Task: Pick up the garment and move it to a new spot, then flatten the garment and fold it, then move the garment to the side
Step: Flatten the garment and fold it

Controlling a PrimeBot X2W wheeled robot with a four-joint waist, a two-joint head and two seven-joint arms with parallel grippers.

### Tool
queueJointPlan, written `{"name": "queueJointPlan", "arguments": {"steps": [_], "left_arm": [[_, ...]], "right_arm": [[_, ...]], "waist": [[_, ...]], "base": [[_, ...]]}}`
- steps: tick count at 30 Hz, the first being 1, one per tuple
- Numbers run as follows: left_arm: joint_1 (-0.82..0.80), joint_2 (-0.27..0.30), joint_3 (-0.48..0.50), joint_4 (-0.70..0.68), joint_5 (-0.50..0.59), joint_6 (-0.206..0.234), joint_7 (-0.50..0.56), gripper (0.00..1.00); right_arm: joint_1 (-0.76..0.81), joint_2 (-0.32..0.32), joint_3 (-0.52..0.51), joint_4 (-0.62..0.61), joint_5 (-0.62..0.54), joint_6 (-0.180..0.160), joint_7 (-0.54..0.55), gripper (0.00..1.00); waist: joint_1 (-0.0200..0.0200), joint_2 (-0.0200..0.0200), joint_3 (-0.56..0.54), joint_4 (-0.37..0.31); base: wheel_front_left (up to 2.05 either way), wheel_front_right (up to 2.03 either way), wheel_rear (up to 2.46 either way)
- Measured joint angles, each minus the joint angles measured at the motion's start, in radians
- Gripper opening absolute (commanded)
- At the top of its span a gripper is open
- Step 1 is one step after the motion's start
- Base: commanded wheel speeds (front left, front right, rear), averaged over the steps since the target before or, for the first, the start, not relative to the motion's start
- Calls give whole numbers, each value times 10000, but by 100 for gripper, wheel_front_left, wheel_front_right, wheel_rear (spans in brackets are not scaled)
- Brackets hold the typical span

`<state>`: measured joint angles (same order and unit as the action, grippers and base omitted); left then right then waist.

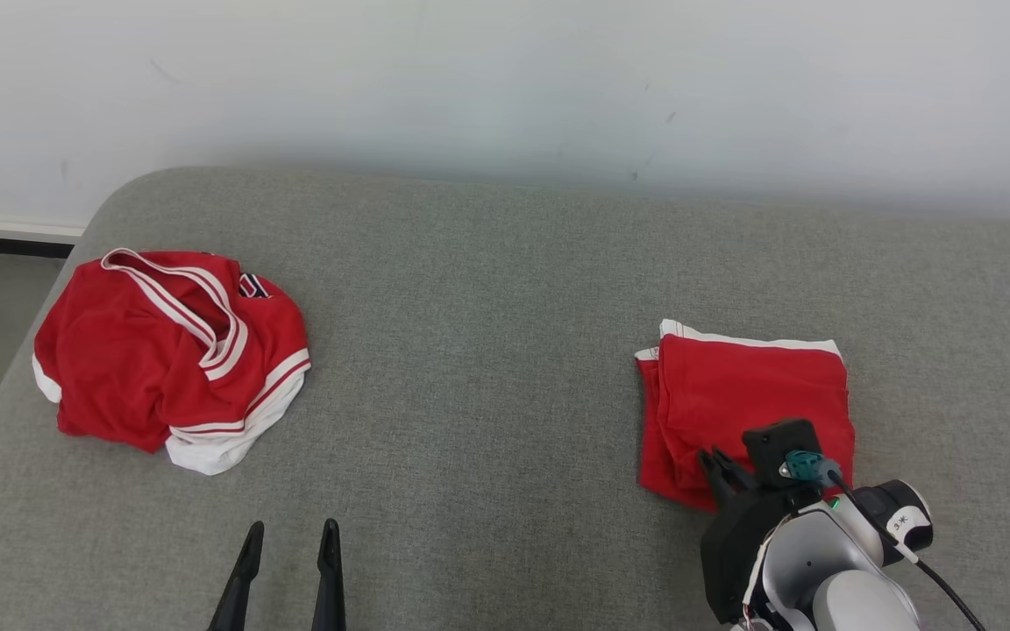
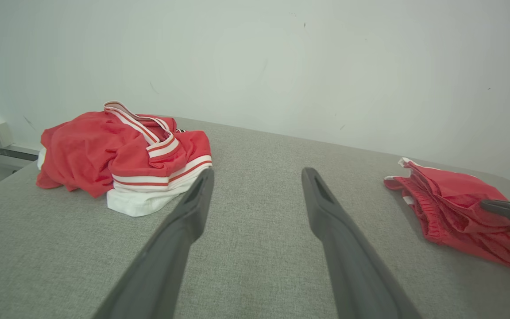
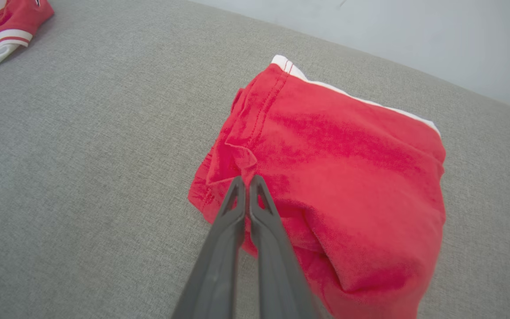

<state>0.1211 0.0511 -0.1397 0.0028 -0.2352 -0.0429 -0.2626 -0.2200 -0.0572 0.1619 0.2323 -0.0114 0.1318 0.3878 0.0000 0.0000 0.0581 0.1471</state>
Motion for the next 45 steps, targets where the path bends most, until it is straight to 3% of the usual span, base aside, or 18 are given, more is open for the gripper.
{"name": "queueJointPlan", "arguments": {"steps": [12, 28, 29, 30, 31, 38, 45], "left_arm": [[-27, 0, 8, -4, -33, 31, 0, 100], [-110, 0, -19, 10, -44, 36, 0, 100], [-113, 0, -12, 12, -46, 36, 0, 100], [-120, 0, -10, 12, -48, 33, 0, 100], [-124, 0, 13, 12, -54, 31, 0, 100], [-100, 0, 146, -27, -42, 31, 0, 100], [61, 0, 337, -81, -10, 71, 0, 100]], "right_arm": [[306, 12, 838, -151, 201, 0, 81, 0], [-39, 46, 936, 1689, 337, 0, -734, 0], [-65, 46, 993, 1785, 485, 0, -819, 32], [-80, 44, 1074, 1854, 711, 0, -918, 47], [-119, 46, 1283, 1918, 1035, 0, -1145, 100], [-279, 63, 1781, 1616, 2048, 0, -1931, 100], [-60, 69, 1584, 857, 2581, 0, -2671, 100]], "waist": [[0, 0, 67, -42], [0, 0, 194, -28], [0, 0, 194, -30], [0, 0, 191, -34], [0, 0, 178, -57], [0, 0, 59, -205], [0, 0, -206, -489]], "base": [[0, 0, 0], [0, 0, 0], [0, 0, 0], [0, 0, 0], [0, 0, 0], [0, 0, 0], [0, 0, 0]]}}
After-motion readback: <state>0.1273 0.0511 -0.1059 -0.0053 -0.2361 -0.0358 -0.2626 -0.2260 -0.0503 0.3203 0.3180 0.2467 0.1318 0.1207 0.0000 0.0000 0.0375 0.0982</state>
